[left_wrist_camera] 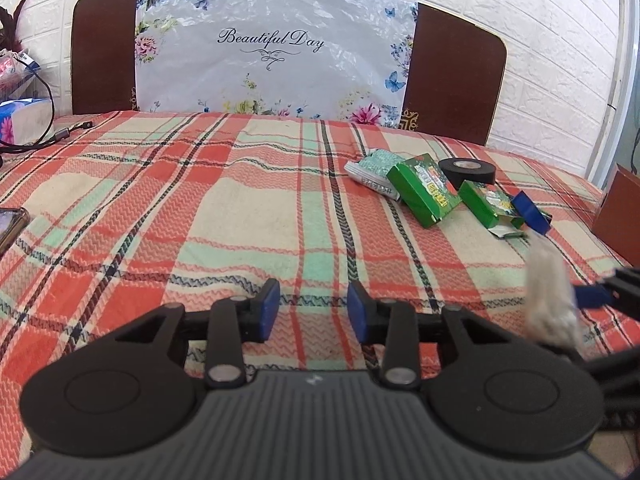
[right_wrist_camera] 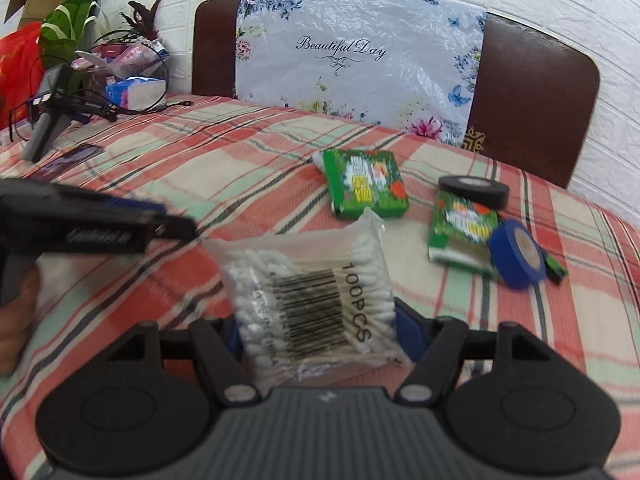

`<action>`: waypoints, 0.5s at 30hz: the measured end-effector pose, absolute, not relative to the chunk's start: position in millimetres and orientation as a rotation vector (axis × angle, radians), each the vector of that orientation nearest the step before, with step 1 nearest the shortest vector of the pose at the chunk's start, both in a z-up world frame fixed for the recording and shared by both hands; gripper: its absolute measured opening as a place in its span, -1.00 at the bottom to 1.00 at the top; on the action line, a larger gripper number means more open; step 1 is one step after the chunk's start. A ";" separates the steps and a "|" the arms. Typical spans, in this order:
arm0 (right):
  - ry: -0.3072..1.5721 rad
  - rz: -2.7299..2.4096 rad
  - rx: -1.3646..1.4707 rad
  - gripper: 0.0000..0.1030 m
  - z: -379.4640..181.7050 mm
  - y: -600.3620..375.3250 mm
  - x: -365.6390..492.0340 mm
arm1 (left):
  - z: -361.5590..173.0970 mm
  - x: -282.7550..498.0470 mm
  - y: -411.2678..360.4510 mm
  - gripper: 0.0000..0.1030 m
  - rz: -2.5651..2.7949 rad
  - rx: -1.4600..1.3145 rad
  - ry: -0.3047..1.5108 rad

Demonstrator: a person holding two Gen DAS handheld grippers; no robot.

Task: Organize objects
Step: 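Grasp the clear cotton swab bag with the right tool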

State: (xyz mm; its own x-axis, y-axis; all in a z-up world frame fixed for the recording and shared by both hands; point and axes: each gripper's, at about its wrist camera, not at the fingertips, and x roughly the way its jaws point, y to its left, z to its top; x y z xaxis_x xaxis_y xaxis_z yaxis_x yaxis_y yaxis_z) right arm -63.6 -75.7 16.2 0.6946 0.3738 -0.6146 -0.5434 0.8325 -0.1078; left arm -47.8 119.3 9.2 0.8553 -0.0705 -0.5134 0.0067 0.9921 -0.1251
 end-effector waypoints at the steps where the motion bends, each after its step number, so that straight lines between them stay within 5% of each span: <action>1: 0.616 0.514 -0.290 0.39 16.6 -77.5 -71.2 | 9.3 -47.5 118.9 -0.22 -0.042 -0.120 0.545; 7: 0.639 0.542 -0.254 0.72 15.1 -88.6 -98.4 | 15.1 -47.1 114.8 -0.16 -0.022 -0.111 0.583; 9: 0.642 0.544 -0.248 0.73 15.3 -92.7 -101.0 | 21.4 -51.7 115.9 0.06 -0.037 -0.170 0.611; 15: 0.650 0.548 -0.238 0.85 14.7 -96.0 -98.7 | 39.6 -70.1 103.7 0.06 -0.148 -0.278 0.658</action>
State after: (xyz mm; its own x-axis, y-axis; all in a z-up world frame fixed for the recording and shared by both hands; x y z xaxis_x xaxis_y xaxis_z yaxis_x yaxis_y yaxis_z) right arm -98.7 -96.0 14.7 0.6616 0.4070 -0.6298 -0.5520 0.8328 -0.0417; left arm -70.1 103.7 39.6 0.7822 -0.2225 -0.5819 0.0477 0.9527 -0.3002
